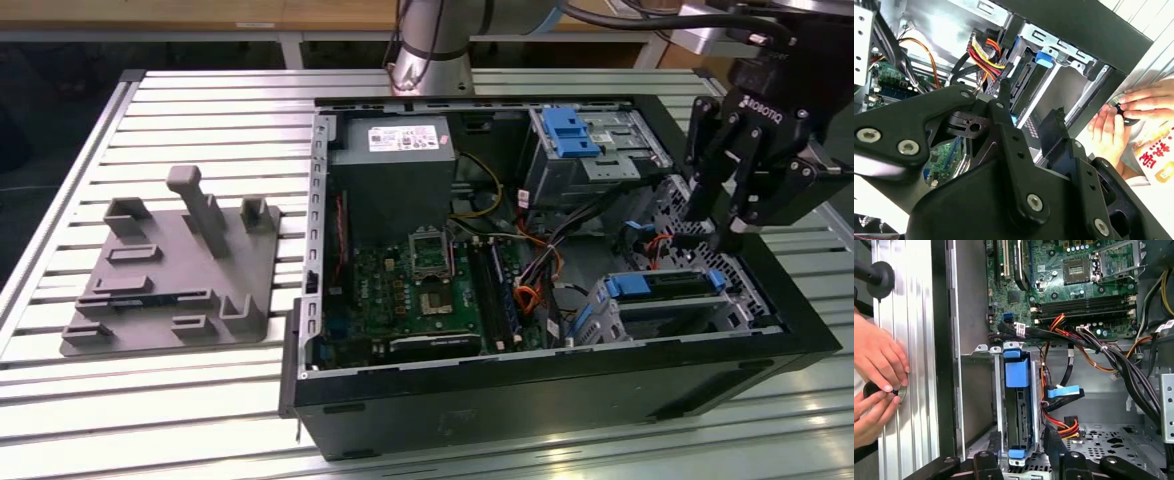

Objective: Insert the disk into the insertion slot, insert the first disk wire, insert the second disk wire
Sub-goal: 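Insert the first disk wire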

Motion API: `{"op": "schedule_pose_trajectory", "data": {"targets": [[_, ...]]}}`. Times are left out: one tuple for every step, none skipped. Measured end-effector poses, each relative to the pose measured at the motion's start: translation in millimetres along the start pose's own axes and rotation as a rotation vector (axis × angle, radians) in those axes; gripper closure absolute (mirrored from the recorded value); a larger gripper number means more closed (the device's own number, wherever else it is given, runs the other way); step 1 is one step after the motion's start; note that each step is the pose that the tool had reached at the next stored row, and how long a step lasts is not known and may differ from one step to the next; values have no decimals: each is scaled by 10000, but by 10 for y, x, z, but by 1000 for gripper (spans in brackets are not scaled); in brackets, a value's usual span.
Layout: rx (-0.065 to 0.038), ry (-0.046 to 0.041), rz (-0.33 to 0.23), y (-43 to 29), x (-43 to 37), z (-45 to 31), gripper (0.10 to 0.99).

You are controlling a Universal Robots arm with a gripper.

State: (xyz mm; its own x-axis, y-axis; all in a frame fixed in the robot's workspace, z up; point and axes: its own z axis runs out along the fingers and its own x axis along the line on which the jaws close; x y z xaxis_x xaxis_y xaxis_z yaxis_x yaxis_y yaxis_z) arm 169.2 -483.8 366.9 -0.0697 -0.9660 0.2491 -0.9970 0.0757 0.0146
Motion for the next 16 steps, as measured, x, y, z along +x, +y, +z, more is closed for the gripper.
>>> {"op": "schedule_pose_trajectory", "data": {"targets": [[-8,27,43,-6,-6,8,584],[-17,50,85,-11,-13,15,584],[-25,66,119,-15,-24,21,600],[-29,70,134,-17,-46,25,663],[-35,69,144,-22,-68,32,663],[-41,71,154,-27,-90,38,733],[-47,69,163,-32,-112,45,733],[-53,69,172,-38,-133,51,733],[-61,70,184,-44,-152,58,733],[-70,70,200,-50,-168,66,733],[-82,69,222,-58,-180,76,733],[-98,70,259,-64,-190,88,733],[-117,71,321,-65,-197,101,733],[-141,69,410,-65,-202,114,733],[-167,67,513,-66,-206,127,733],[-199,63,633,-66,-209,139,733]]}}
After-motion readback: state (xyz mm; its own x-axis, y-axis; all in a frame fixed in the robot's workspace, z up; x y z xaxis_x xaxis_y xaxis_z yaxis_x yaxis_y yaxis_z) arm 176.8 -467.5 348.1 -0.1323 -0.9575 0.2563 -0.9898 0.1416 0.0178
